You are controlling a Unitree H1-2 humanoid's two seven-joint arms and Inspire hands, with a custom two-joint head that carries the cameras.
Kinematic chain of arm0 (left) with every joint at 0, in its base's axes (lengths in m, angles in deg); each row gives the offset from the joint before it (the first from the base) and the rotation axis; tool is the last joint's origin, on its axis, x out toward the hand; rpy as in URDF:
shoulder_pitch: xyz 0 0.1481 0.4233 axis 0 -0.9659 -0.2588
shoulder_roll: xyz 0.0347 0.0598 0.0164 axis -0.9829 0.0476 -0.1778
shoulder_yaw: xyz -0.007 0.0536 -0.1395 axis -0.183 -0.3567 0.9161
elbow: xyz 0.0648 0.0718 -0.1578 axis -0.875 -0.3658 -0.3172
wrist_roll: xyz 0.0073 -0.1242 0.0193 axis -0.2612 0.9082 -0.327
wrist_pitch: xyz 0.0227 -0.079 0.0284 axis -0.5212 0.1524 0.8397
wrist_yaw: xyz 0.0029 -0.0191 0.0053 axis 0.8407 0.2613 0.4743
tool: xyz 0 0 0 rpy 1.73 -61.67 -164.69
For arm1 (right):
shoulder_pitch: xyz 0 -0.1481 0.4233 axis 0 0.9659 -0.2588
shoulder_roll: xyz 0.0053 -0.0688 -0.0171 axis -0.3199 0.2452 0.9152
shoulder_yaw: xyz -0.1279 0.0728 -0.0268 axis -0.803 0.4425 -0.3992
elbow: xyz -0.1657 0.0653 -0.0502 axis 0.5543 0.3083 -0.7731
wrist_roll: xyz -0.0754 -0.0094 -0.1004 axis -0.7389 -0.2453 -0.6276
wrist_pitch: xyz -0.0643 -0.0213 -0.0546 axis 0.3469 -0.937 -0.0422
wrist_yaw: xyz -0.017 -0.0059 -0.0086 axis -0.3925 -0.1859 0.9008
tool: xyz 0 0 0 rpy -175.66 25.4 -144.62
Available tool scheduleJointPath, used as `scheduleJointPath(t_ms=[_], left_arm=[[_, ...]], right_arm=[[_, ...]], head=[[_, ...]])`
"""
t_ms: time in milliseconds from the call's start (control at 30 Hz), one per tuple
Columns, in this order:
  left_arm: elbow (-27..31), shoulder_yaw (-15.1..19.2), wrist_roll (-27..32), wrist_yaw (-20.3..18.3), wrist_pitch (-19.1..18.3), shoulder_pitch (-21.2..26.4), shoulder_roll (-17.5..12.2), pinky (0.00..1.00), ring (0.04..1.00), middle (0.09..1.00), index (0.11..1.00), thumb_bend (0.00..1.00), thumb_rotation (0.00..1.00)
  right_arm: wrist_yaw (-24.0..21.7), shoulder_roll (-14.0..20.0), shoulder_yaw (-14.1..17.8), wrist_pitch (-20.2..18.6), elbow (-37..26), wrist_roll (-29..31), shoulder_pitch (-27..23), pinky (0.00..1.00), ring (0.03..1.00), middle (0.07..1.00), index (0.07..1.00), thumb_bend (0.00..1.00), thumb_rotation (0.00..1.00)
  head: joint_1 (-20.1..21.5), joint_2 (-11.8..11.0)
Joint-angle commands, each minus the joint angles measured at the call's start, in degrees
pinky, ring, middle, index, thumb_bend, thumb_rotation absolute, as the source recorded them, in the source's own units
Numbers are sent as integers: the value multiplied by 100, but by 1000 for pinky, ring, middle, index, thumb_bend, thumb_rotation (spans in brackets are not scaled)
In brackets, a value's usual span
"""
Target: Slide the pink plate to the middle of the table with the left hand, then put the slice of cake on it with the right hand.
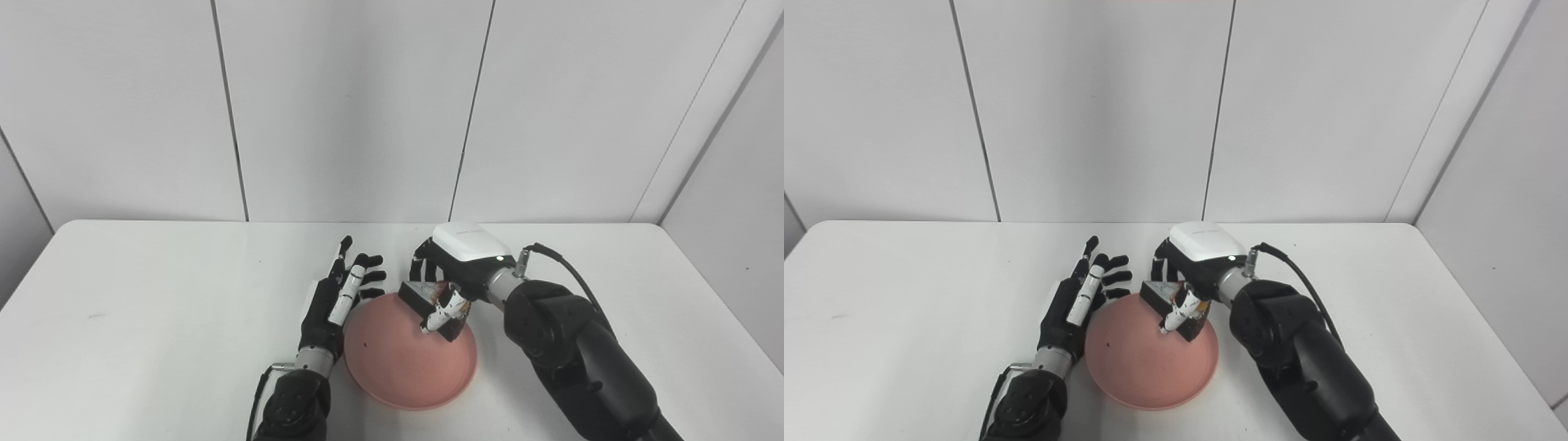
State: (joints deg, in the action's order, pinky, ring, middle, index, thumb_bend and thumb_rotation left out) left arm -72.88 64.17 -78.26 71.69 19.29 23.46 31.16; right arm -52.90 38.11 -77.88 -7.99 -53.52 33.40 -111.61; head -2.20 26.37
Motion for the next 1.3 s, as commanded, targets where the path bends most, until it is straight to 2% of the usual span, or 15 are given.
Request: scheduleJointPath(t_ms=[0, 300, 500, 867, 900, 1100, 1133, 1167, 1200, 1233, 1267], left_arm=[[-264, -8, 22, 34, -207, -186, 74, 588, 713, 768, 1000, 734, 773], [-265, -19, 13, 32, -206, -174, 90, 587, 709, 759, 1000, 718, 771], [-243, -10, 29, 25, -240, -183, 89, 584, 709, 751, 1000, 724, 769], [-139, -17, 37, 6, -316, -236, 89, 588, 715, 746, 1000, 716, 769], [-151, -23, 22, 9, -295, -235, 86, 586, 712, 750, 1000, 712, 773], [-140, -31, 1, 15, -307, -244, 79, 583, 706, 755, 1000, 718, 776], [-135, -34, -2, 12, -314, -246, 75, 582, 703, 756, 1000, 719, 780], [-119, -43, -10, 5, -324, -251, 65, 582, 702, 756, 1000, 719, 782], [-108, -49, -16, 0, -331, -254, 59, 576, 691, 755, 1000, 714, 788], [-90, -55, -17, -10, -351, -259, 49, 574, 687, 754, 1000, 712, 790], [-78, -60, -16, -16, -367, -263, 42, 568, 675, 754, 1000, 709, 794]], right_arm=[[19, -64, 30, 15, -39, 11, -200, 205, 281, 453, 489, 534, 0], [78, -154, -91, 122, 169, 29, -107, 169, 243, 443, 486, 534, 0], [126, -172, -221, 213, 332, 40, -58, 210, 294, 442, 494, 532, 0], [300, -235, -326, 290, 596, 92, 18, 184, 270, 433, 497, 531, 0], [310, -226, -345, 303, 608, 85, 25, 217, 313, 434, 504, 531, 0], [484, -141, -457, 490, 622, 12, 105, 273, 384, 438, 527, 525, 10], [514, -126, -469, 521, 613, 2, 119, 312, 430, 511, 508, 523, 99], [573, -83, -482, 597, 580, -3, 155, 326, 446, 536, 501, 522, 129], [614, -54, -489, 651, 559, -5, 180, 374, 505, 596, 605, 699, 384], [679, -17, -477, 720, 523, 1, 226, 390, 525, 616, 640, 759, 472], [723, 3, -461, 774, 501, 4, 259, 419, 570, 660, 663, 827, 619]], head=[[1, 12], [-9, 31], [-4, 60], [24, 112], [24, 118], [23, 140], [23, 140], [22, 149], [22, 149], [19, 161], [19, 161]])
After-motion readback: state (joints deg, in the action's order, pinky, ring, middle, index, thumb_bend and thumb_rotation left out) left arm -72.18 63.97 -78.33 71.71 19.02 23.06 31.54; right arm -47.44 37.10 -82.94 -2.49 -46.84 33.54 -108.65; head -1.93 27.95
